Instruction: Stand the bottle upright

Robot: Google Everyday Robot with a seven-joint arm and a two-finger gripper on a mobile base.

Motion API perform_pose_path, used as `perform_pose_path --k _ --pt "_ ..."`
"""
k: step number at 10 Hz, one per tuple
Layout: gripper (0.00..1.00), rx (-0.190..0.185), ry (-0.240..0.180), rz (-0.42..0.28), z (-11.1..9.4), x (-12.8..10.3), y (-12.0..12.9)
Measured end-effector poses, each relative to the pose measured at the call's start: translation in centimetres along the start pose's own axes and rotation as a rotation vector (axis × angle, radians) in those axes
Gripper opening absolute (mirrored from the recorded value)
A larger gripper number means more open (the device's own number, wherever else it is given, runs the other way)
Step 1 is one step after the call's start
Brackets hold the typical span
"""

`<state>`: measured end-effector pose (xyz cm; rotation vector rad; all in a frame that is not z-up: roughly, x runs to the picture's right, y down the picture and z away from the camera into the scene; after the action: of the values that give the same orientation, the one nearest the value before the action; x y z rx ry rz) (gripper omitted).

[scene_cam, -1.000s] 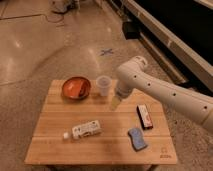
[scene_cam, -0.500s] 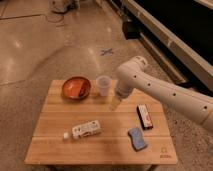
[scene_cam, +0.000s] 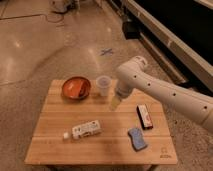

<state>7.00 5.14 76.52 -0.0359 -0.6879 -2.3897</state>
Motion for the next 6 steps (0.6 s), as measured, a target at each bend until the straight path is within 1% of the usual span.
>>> perform_pose_path --k 6 --pt "0.8 0.0 -0.003 -0.006 0.09 -0.08 -0.11"
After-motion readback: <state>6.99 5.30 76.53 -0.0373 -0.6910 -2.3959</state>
